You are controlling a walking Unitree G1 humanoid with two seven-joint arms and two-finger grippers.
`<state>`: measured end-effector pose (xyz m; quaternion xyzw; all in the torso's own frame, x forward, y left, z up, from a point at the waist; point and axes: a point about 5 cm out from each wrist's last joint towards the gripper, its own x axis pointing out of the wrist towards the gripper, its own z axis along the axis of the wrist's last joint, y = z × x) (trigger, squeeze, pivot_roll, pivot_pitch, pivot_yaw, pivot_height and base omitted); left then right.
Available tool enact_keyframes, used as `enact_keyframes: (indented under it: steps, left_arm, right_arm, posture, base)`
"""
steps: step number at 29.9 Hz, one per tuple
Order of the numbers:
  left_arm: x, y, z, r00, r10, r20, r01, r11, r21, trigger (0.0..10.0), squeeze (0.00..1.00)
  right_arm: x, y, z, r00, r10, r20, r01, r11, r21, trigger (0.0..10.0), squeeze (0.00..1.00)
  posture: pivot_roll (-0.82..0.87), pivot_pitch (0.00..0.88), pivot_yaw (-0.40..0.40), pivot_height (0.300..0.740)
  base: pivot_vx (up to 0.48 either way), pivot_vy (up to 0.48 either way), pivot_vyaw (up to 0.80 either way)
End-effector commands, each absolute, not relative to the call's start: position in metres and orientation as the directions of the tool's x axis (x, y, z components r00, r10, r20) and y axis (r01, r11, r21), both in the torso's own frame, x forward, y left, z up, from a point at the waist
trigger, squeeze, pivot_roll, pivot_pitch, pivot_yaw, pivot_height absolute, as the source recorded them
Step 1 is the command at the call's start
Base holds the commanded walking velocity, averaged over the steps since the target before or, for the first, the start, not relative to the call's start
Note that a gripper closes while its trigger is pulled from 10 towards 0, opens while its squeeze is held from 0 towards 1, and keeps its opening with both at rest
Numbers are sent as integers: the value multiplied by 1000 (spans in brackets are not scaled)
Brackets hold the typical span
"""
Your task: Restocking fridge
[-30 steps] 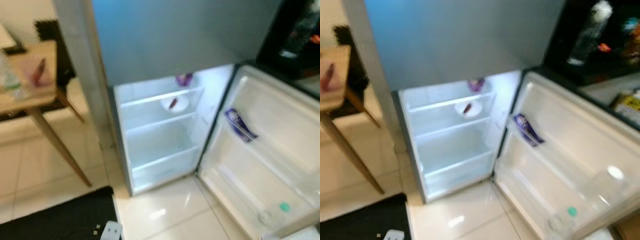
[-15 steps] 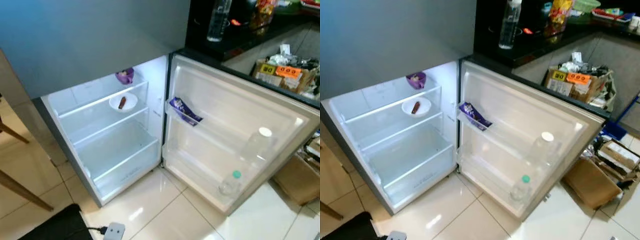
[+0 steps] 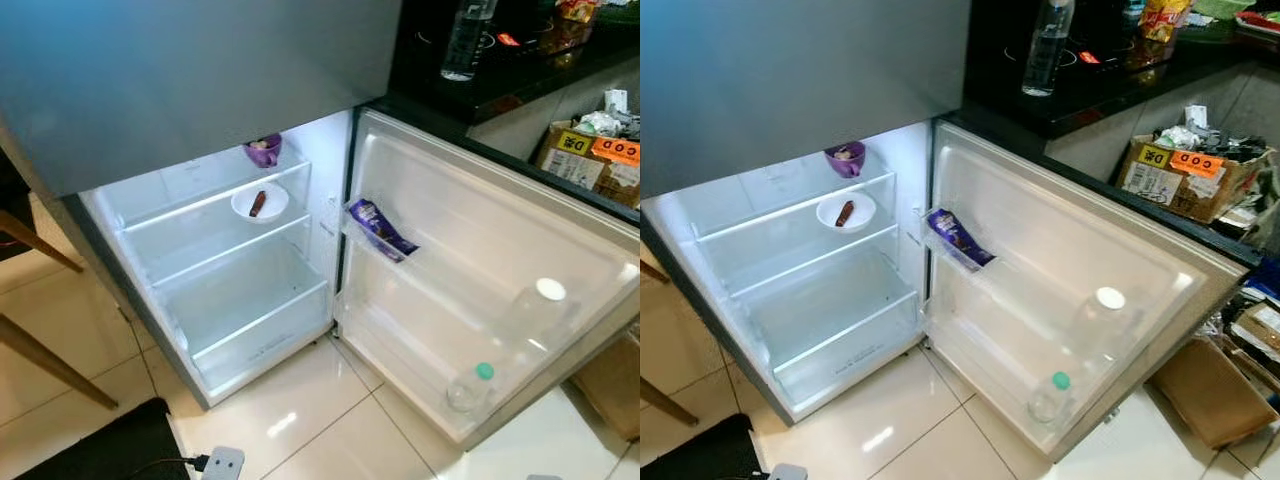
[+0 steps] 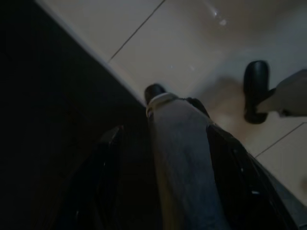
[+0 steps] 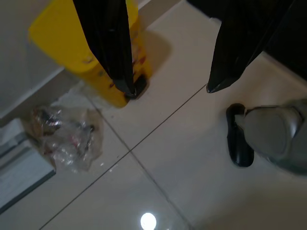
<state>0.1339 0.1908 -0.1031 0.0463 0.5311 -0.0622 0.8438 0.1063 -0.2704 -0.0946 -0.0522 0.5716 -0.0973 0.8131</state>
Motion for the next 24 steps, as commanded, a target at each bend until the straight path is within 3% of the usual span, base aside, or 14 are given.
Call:
enact_keyframes:
  steps: [1, 9, 24]
  left_arm:
    - [119, 191, -108, 374, -60, -926, 153, 988, -2, 10000, 0]
    - [118, 190, -108, 374, -62, -925, 151, 989, -5, 10000, 0]
    - [118, 194, -109, 372, -21, -928, 124, 992, 27, 10000, 0]
  right_arm:
    - [106, -268, -96, 324, -215, -921, 100, 976, -193, 10000, 0]
    - [107, -267, -96, 325, -215, -921, 98, 976, -194, 10000, 0]
    - [108, -269, -95, 327, -223, -918, 109, 974, -198, 10000, 0]
  posture:
    - [-71, 40, -41, 740]
    - [-70, 38, -42, 740]
    - [-69, 38, -41, 740]
  base:
    - [0, -472, 0]
    - [0, -472, 0]
    - [0, 0, 0]
